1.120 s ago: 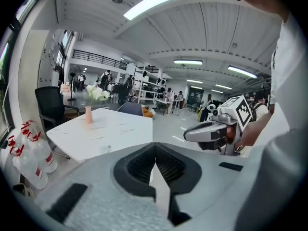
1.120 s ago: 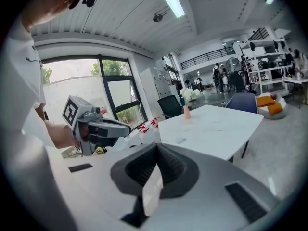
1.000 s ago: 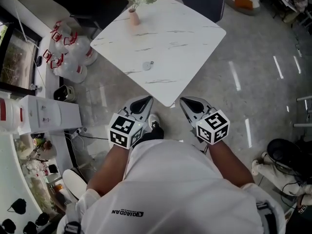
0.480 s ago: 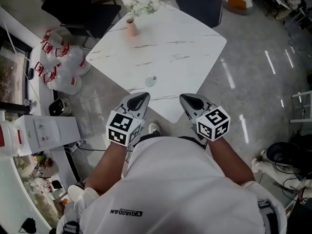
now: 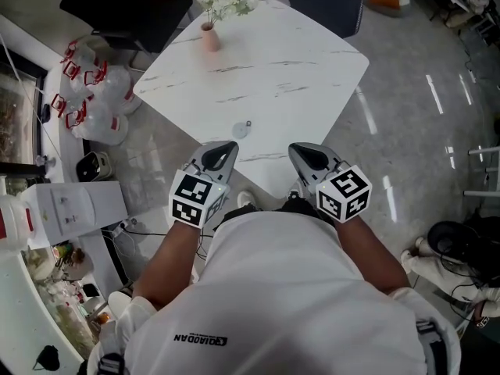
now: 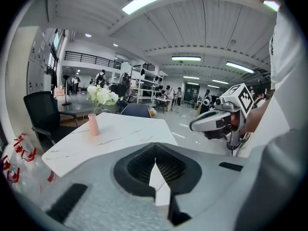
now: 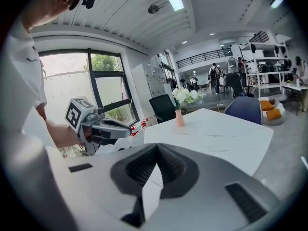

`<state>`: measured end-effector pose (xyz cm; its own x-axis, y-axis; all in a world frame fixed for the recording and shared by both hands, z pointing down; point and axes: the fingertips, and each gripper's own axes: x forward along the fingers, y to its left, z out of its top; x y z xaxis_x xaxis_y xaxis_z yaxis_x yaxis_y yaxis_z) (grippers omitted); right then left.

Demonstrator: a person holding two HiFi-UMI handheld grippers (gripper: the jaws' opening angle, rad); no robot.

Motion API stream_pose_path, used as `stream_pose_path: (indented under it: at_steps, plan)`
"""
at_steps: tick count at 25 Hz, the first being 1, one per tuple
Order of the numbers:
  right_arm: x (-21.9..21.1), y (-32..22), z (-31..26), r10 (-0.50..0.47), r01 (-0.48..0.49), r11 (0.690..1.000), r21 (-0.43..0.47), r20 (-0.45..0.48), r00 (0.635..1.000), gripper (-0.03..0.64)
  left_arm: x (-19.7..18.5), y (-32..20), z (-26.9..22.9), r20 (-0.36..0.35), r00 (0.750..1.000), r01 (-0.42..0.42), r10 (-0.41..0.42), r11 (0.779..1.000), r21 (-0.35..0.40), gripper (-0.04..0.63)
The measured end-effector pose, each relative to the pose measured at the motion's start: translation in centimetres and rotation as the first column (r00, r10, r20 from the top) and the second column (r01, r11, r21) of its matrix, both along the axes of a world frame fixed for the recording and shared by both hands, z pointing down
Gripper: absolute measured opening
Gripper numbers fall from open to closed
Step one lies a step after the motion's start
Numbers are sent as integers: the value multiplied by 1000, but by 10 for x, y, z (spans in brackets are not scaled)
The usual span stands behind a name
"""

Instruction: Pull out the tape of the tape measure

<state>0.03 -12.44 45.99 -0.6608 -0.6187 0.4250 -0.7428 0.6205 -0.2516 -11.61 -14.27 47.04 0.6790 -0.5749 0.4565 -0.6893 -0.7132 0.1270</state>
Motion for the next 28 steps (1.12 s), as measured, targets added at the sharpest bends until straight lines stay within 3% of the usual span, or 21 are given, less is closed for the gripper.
stream_pose_path:
  at_steps: [18,28]
  plan:
    - [22,-42,4,-153,153,988,6,25,988,6,13,-25,13,114,981,159,-160,987,20,9]
    - [33,-41,1,-153,152,988,18,47,987,6,19,-28,5,151,972,170,-179,983,75,156]
